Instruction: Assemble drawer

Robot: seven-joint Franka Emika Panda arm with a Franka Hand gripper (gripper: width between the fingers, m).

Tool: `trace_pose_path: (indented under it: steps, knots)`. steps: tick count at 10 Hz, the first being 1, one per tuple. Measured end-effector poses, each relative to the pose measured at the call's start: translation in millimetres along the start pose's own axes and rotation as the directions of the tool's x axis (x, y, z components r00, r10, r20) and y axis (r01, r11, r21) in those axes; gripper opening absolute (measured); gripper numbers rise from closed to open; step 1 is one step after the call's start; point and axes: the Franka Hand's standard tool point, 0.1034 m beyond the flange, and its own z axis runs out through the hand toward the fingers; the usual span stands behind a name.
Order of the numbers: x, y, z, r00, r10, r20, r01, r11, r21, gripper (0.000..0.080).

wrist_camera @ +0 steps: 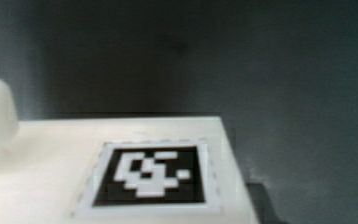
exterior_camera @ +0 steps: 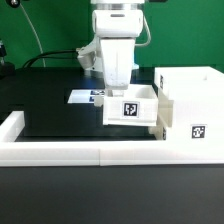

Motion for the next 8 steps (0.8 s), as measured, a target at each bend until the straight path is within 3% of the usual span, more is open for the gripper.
trace_pose_path:
  steps: [8]
  knots:
    - [11.8,6.6,-4.4,1.0,0.001,0.0,-0.001,1.0,0.0,0.0042]
